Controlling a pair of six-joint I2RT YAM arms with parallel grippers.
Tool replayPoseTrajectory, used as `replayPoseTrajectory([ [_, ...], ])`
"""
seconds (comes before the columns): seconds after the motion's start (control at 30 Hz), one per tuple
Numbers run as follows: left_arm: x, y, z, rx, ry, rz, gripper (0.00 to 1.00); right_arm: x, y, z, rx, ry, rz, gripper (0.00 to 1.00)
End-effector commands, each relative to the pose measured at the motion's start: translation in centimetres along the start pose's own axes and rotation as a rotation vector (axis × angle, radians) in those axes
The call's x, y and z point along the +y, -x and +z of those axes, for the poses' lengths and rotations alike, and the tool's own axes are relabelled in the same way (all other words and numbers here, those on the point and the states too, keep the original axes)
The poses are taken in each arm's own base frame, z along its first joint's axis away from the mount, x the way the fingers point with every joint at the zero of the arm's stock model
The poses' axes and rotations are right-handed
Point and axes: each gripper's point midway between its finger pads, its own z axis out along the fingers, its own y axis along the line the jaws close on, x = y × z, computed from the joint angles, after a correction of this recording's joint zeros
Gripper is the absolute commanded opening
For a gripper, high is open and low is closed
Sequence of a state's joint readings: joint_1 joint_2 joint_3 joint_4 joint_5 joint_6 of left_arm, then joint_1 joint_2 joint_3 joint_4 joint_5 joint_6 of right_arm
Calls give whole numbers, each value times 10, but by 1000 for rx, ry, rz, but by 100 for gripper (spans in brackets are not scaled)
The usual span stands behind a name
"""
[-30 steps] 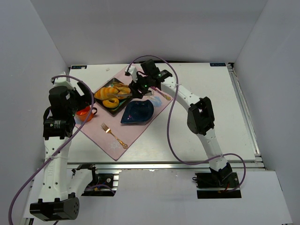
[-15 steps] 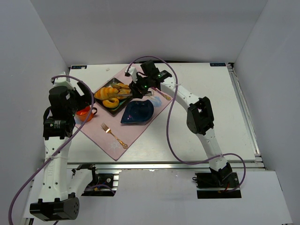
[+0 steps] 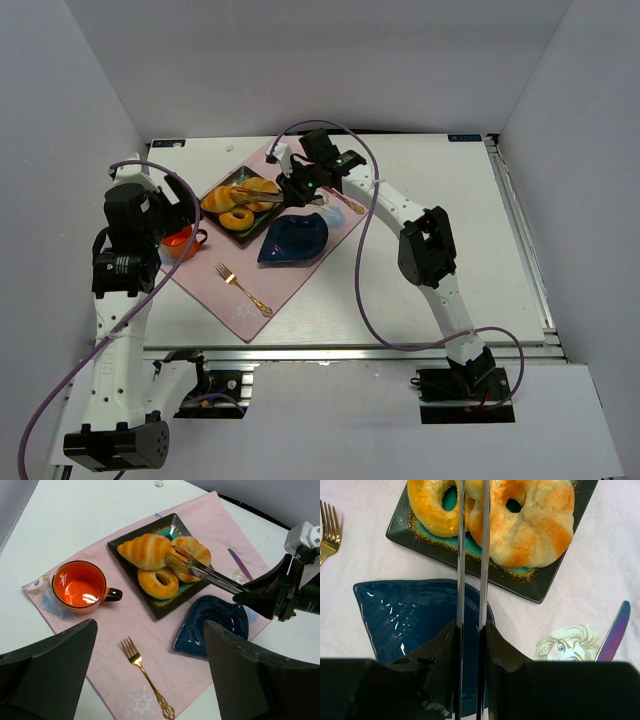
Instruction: Place the bread
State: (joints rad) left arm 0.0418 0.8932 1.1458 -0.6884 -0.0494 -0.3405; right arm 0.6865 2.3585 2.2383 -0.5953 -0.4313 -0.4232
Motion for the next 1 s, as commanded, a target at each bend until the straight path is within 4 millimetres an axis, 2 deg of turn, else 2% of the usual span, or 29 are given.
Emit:
replayPoseTrajectory([
  [0.0, -1, 7, -5, -26, 0, 3, 98, 3, 38, -22, -98, -3, -28, 0],
  [0.13, -3, 9, -5, -29, -7, -3, 98, 10, 51, -33, -132, 14, -16, 0],
  [0.3, -4, 10, -8, -29, -11, -2, 98, 24, 92, -67, -228, 17, -30, 0],
  [0.33, -2, 9, -9, -28, -5, -2, 98, 28, 105, -81, -257, 7, -32, 0],
  [0.43, -2, 11, -16, -36, -4, -1, 98, 33, 129, -105, -317, -18, -41, 0],
  [0.47, -2, 12, -17, -38, -3, -1, 98, 37, 142, -122, -347, -36, -35, 0],
  [0.53, -1, 13, -23, -41, 0, 0, 98, 36, 144, -135, -350, -77, -12, 0],
  [0.57, -1, 14, -24, -43, 1, 2, 98, 41, 151, -152, -366, -95, -4, 0],
  [0.63, 1, 11, -28, -28, 11, 5, 98, 45, 129, -154, -310, -111, 37, 0],
  [0.67, 0, 12, -30, -30, 5, 6, 98, 53, 129, -174, -316, -133, 47, 0],
  [0.7, 0, 11, -32, -23, 5, 8, 98, 59, 96, -162, -246, -122, 94, 0],
  [0.73, -1, 11, -35, -25, -3, 6, 98, 70, 97, -185, -269, -138, 91, 0],
  [0.8, -1, 10, -41, -31, -10, 5, 98, 75, 79, -195, -264, -181, 131, 0],
  [0.83, -1, 10, -44, -36, -13, 5, 98, 87, 57, -202, -242, -188, 155, 0],
  [0.87, -2, 11, -50, -52, -22, 4, 98, 91, 46, -205, -231, -199, 172, 0],
  [0.9, -2, 8, -51, -51, -27, 3, 98, 93, 37, -207, -225, -215, 201, 0],
  [0.93, -2, 8, -53, -57, -29, 3, 98, 102, 35, -221, -250, -224, 204, 0],
  [0.97, -1, 7, -55, -60, -30, 1, 98, 108, 9, -212, -205, -212, 231, 0],
])
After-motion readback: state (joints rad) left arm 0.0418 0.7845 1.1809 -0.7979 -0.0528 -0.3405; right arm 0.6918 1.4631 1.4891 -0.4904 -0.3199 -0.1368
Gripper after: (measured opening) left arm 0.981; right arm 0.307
